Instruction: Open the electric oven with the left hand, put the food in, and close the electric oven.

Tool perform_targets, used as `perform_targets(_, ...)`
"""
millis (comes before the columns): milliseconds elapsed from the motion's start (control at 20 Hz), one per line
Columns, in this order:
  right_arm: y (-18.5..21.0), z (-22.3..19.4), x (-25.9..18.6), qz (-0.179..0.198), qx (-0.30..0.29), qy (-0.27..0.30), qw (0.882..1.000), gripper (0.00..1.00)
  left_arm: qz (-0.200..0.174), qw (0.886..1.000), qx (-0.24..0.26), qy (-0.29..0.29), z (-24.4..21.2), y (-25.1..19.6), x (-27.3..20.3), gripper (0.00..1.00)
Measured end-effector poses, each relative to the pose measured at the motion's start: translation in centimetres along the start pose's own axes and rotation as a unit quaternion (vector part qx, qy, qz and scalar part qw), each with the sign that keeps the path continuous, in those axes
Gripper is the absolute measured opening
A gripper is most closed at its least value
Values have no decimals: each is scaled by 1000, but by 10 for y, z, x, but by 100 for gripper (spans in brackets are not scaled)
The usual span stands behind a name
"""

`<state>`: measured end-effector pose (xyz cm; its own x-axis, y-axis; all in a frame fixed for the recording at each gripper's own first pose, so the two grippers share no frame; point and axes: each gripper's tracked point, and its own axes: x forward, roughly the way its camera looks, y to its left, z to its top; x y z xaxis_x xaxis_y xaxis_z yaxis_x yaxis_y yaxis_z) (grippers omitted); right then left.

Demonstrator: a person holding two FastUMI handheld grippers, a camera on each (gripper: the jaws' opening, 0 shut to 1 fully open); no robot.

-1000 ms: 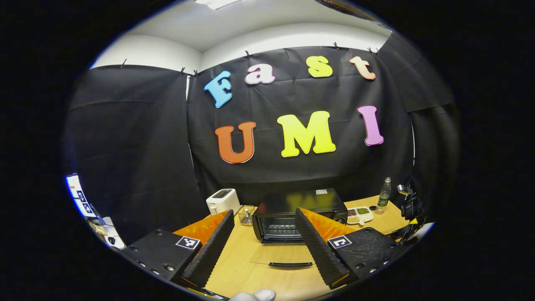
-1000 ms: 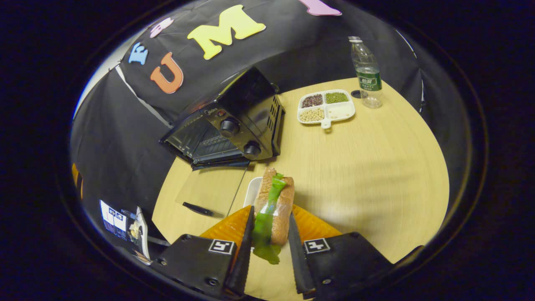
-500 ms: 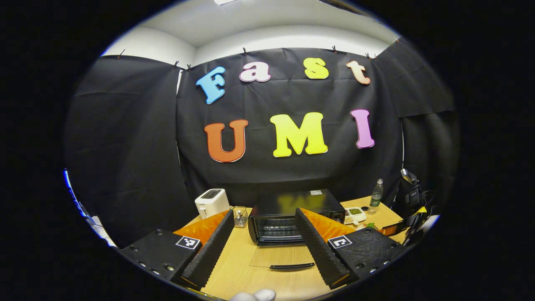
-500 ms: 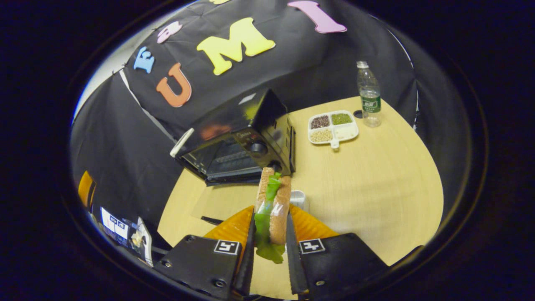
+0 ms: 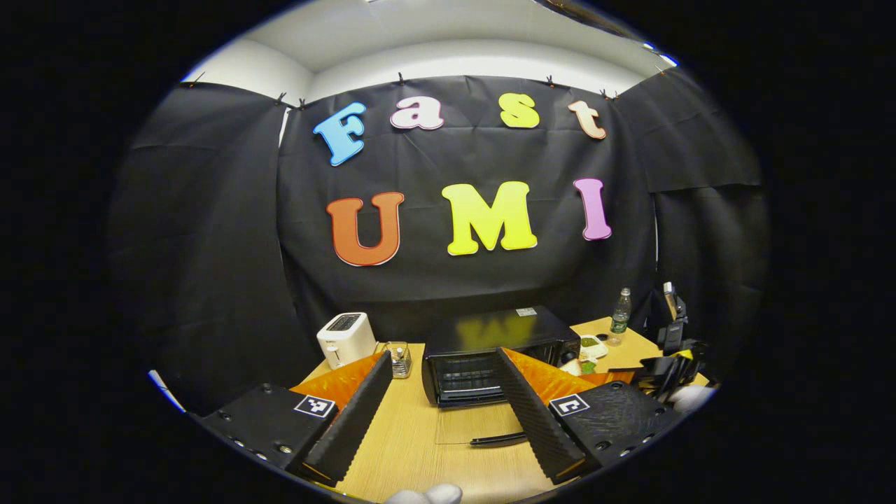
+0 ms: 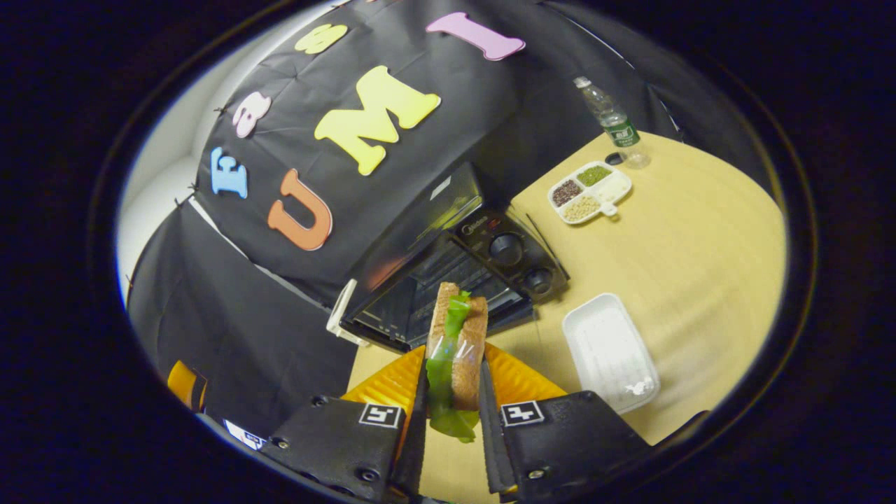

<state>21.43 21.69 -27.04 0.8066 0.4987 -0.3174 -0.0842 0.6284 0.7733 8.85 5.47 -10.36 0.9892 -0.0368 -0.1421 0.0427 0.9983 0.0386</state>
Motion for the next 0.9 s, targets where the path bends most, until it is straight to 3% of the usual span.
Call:
perform_targets(50,4,-7,13,4,12,-4,1000,36,-9,1000,1,3,-3,0,2,89)
perform_targets(100,9,-13,27,8,26,-9,1000,36,-16,1000,3,4,-5,0,3,89)
perform_targets(150,14,-18,44,13,33,-12,999,36,-22,1000,4,4,-9,2,4,95)
perform_targets(550,33,-15,154,27,53,-43,997,36,-43,999,-7,23,-33,2,16,95)
perform_targets(900,17,5,198,-9,31,-88,996,36,-33,999,-4,40,-53,11,19,95)
